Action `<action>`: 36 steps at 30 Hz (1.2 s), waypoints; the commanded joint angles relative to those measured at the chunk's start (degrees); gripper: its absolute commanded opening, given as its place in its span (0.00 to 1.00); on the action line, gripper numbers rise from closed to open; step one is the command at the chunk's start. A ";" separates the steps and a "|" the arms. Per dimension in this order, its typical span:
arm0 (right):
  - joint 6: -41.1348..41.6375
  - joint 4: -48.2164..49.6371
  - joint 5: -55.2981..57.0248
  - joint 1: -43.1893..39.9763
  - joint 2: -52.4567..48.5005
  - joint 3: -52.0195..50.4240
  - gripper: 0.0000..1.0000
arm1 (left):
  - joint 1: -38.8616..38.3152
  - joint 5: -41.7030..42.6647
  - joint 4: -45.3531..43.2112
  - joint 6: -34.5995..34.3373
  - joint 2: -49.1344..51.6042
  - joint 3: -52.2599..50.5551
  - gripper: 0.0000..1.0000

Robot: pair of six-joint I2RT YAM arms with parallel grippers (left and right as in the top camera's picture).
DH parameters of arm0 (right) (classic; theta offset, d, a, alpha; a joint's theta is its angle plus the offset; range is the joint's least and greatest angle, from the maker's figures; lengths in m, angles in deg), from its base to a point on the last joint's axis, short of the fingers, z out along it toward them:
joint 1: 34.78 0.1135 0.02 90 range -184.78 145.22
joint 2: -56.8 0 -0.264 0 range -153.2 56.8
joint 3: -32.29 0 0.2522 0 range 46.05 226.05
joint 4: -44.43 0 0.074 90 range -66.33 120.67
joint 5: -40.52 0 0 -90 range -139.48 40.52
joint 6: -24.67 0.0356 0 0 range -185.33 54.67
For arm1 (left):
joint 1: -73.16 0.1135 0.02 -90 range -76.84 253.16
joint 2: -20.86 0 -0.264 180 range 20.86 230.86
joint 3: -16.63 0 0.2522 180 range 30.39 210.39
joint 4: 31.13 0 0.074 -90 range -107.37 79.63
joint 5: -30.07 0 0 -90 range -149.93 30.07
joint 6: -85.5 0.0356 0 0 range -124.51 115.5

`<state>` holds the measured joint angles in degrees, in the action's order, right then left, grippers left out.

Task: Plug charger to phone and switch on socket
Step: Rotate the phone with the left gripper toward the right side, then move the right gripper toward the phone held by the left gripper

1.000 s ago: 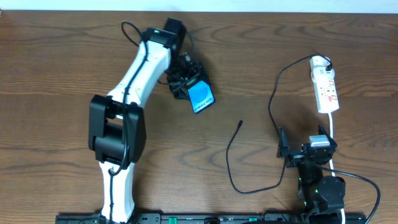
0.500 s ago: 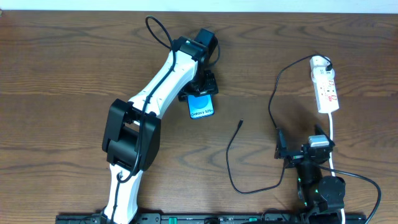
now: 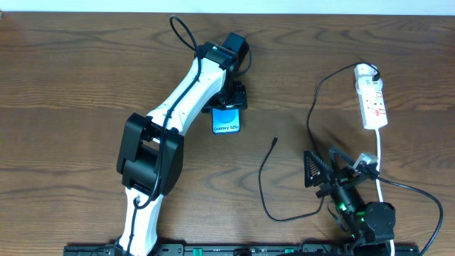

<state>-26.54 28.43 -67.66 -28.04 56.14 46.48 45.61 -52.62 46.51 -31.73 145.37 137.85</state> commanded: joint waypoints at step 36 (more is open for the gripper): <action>-1.97 -16.65 -19.96 -4.09 -37.59 28.35 0.99 | 8.83 45.44 -0.09 -12.02 -1.49 0.11 0.73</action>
<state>-33.84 11.14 -85.38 -31.88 18.50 73.76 52.21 -16.71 46.29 -37.56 145.37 137.83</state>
